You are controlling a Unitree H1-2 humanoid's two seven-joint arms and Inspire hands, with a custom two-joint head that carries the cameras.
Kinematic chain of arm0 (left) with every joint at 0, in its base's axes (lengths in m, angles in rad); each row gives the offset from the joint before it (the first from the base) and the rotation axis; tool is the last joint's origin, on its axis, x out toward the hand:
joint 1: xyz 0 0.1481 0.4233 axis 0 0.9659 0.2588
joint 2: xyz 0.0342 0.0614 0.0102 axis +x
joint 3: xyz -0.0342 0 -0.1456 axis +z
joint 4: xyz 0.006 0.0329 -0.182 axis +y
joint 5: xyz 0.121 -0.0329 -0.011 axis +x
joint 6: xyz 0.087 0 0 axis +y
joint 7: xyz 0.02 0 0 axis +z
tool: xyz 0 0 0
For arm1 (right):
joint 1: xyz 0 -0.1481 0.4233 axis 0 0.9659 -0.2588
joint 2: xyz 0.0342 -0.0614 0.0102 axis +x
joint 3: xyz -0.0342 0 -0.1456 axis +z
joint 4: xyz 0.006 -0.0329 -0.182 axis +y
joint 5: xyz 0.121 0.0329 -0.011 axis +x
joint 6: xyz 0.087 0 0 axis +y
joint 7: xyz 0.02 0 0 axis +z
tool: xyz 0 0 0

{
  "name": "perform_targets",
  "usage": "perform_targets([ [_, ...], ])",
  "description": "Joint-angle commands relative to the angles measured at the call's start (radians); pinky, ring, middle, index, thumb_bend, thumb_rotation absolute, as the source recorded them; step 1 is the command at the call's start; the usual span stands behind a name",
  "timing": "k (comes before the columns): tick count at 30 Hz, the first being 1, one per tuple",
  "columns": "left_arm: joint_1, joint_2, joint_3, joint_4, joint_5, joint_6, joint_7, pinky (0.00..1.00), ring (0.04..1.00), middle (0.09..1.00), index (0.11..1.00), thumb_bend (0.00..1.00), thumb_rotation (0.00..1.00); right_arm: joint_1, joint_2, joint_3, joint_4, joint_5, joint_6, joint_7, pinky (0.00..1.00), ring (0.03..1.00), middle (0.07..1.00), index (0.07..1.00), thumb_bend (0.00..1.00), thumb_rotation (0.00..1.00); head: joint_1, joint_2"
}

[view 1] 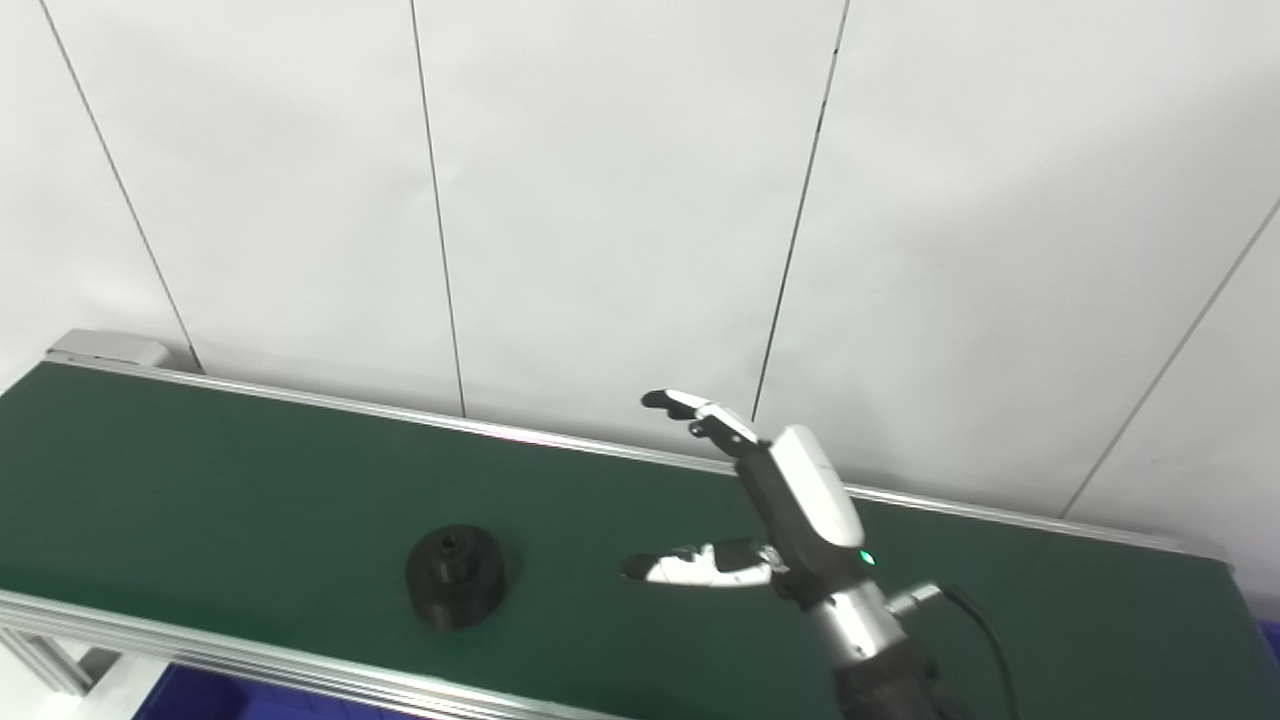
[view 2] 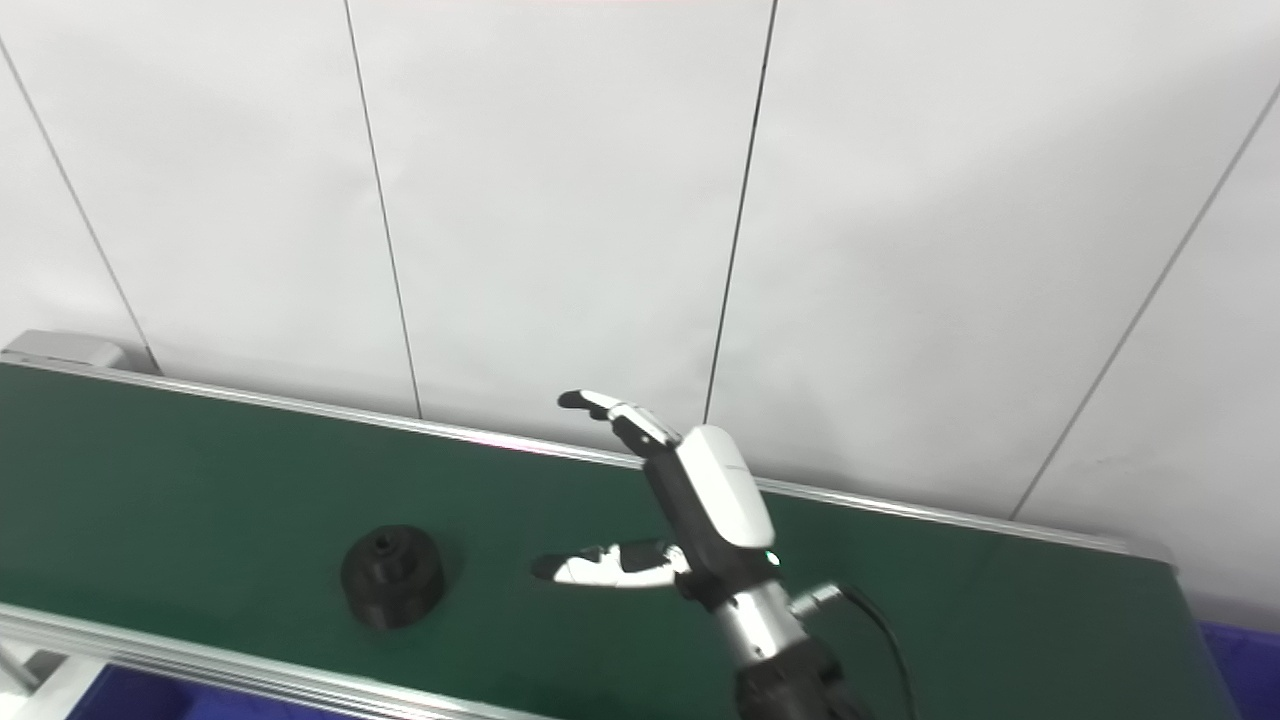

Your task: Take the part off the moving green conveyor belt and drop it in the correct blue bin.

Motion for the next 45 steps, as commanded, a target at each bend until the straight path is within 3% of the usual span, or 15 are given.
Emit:
perform_targets([
  [1, -0.008, 0.011, 0.001, -0.032, -0.013, -0.032, 0.004, 0.81, 0.901, 0.935, 0.909, 0.54, 0.42, -0.068, 0.036, 0.007, 0.040, -0.006, -0.013, -0.033, 0.74, 0.798, 0.822, 0.822, 0.90, 0.25, 0.000, 0.000],
  [13, 0.030, 0.019, 0.016, -0.065, -0.046, -0.032, -0.014, 0.82, 0.903, 0.925, 0.901, 0.56, 0.41, -0.222, 0.110, 0.123, 0.439, -0.083, -0.062, -0.111, 0.75, 0.815, 0.834, 0.839, 0.94, 0.27, 0.016, 0.018],
  [20, 0.057, 0.021, 0.022, -0.082, -0.056, -0.031, -0.022, 0.83, 0.903, 0.925, 0.904, 0.58, 0.42, -0.274, 0.153, 0.195, 0.661, -0.125, -0.057, -0.156, 0.82, 0.841, 0.845, 0.841, 0.96, 0.29, 0.025, 0.031],
  [24, 0.065, 0.019, 0.028, -0.088, -0.063, -0.032, -0.031, 0.83, 0.908, 0.928, 0.905, 0.58, 0.41, -0.289, 0.173, 0.228, 0.766, -0.142, -0.074, -0.198, 0.78, 0.817, 0.830, 0.825, 0.97, 0.29, 0.025, 0.035],
  [28, 0.065, 0.018, 0.035, -0.091, -0.071, -0.032, -0.040, 0.83, 0.908, 0.927, 0.907, 0.58, 0.41, -0.303, 0.191, 0.297, 0.889, -0.198, -0.075, -0.245, 0.75, 0.783, 0.800, 0.812, 0.99, 0.29, 0.023, 0.036],
  [33, 0.062, 0.013, 0.042, -0.096, -0.079, -0.032, -0.053, 0.83, 0.906, 0.925, 0.906, 0.59, 0.44, -0.316, 0.215, 0.357, 1.030, -0.225, -0.087, -0.294, 0.69, 0.721, 0.732, 0.766, 0.98, 0.22, 0.023, 0.035],
  [37, 0.060, 0.006, 0.047, -0.097, -0.087, -0.032, -0.061, 0.83, 0.903, 0.921, 0.901, 0.59, 0.43, -0.313, 0.221, 0.364, 1.093, -0.206, -0.100, -0.294, 0.59, 0.644, 0.663, 0.646, 0.85, 0.02, 0.023, 0.036],
  [38, 0.061, 0.005, 0.049, -0.098, -0.089, -0.032, -0.063, 0.83, 0.902, 0.920, 0.900, 0.60, 0.44, -0.312, 0.219, 0.364, 1.104, -0.201, -0.107, -0.296, 0.54, 0.592, 0.587, 0.558, 0.69, 0.01, 0.023, 0.037],
  [39, 0.062, 0.004, 0.052, -0.098, -0.094, -0.032, -0.067, 0.83, 0.902, 0.919, 0.900, 0.60, 0.44, -0.315, 0.217, 0.368, 1.114, -0.197, -0.111, -0.296, 0.53, 0.582, 0.572, 0.542, 0.65, 0.01, 0.023, 0.037],
  [41, 0.063, 0.002, 0.057, -0.098, -0.104, -0.032, -0.076, 0.83, 0.901, 0.917, 0.898, 0.60, 0.43, -0.322, 0.211, 0.375, 1.130, -0.192, -0.109, -0.291, 0.43, 0.458, 0.521, 0.521, 0.54, 0.00, 0.020, 0.037],
  [45, 0.062, 0.000, 0.067, -0.096, -0.112, -0.031, -0.089, 0.83, 0.901, 0.916, 0.896, 0.61, 0.43, -0.329, 0.199, 0.388, 1.143, -0.193, -0.119, -0.311, 0.43, 0.459, 0.523, 0.474, 0.52, 0.00, 0.016, 0.037],
])
